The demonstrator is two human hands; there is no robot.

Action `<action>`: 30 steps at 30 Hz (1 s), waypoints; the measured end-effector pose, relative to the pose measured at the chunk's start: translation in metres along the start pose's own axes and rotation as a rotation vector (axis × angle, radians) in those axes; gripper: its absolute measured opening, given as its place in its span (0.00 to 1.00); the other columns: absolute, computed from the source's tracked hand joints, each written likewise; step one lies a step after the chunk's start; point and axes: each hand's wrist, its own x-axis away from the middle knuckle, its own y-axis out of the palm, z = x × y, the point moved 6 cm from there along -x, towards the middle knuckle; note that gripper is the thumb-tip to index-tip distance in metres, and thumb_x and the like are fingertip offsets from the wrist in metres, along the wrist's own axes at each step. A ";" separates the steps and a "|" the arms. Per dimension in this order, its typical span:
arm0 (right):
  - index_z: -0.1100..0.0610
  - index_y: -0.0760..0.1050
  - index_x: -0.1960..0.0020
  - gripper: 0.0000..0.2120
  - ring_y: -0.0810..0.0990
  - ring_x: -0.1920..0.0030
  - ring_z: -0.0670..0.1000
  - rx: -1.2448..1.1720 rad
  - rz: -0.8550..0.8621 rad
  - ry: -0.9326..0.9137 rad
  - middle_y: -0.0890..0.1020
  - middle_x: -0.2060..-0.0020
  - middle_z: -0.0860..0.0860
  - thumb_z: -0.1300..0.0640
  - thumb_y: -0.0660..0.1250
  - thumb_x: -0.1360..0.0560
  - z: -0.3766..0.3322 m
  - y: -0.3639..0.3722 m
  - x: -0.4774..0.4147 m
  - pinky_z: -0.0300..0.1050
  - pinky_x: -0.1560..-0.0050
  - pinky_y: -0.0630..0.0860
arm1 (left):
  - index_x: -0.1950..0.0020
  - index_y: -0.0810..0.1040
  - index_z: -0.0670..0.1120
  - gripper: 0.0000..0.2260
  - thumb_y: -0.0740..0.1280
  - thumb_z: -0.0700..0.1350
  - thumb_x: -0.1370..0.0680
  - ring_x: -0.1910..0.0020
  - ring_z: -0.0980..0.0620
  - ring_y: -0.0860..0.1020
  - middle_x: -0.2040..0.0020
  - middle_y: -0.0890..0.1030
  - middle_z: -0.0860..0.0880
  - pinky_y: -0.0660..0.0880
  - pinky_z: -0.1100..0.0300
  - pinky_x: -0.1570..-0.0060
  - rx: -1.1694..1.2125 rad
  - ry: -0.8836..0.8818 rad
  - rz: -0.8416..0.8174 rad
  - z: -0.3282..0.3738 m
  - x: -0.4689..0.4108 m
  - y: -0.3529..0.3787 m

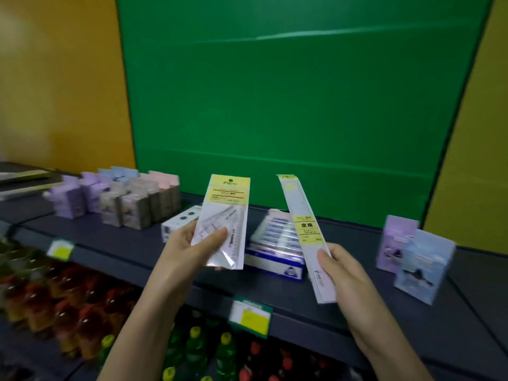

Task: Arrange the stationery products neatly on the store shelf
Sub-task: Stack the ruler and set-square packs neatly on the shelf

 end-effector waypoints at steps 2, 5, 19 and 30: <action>0.53 0.76 0.51 0.09 0.78 0.66 0.38 -0.036 -0.066 0.009 0.82 0.61 0.47 0.57 0.57 0.21 -0.001 0.035 -0.002 0.27 0.69 0.70 | 0.51 0.81 0.42 0.07 0.67 0.42 0.27 0.60 0.49 0.83 0.57 0.86 0.45 0.77 0.60 0.60 -0.004 0.011 0.045 -0.001 0.008 -0.040; 0.52 0.75 0.52 0.08 0.78 0.68 0.38 -0.069 -0.164 0.037 0.81 0.60 0.48 0.57 0.57 0.21 -0.003 0.097 -0.005 0.27 0.69 0.71 | 0.51 0.80 0.43 0.07 0.66 0.42 0.26 0.63 0.50 0.82 0.58 0.85 0.44 0.77 0.62 0.65 -0.001 -0.008 0.136 -0.002 0.021 -0.109; 0.52 0.76 0.47 0.11 0.78 0.64 0.43 -0.178 -0.434 0.093 0.81 0.60 0.47 0.60 0.56 0.22 -0.024 0.419 -0.007 0.36 0.65 0.71 | 0.54 0.78 0.38 0.05 0.62 0.37 0.25 0.73 0.52 0.79 0.68 0.84 0.47 0.74 0.66 0.74 -0.026 -0.142 0.380 -0.010 0.024 -0.427; 0.51 0.73 0.43 0.10 0.80 0.63 0.38 -0.161 -0.505 0.083 0.82 0.56 0.44 0.58 0.57 0.22 -0.030 0.597 -0.069 0.32 0.63 0.74 | 0.51 0.77 0.37 0.06 0.65 0.37 0.26 0.71 0.54 0.80 0.63 0.85 0.44 0.77 0.67 0.72 -0.017 -0.175 0.405 -0.037 -0.035 -0.577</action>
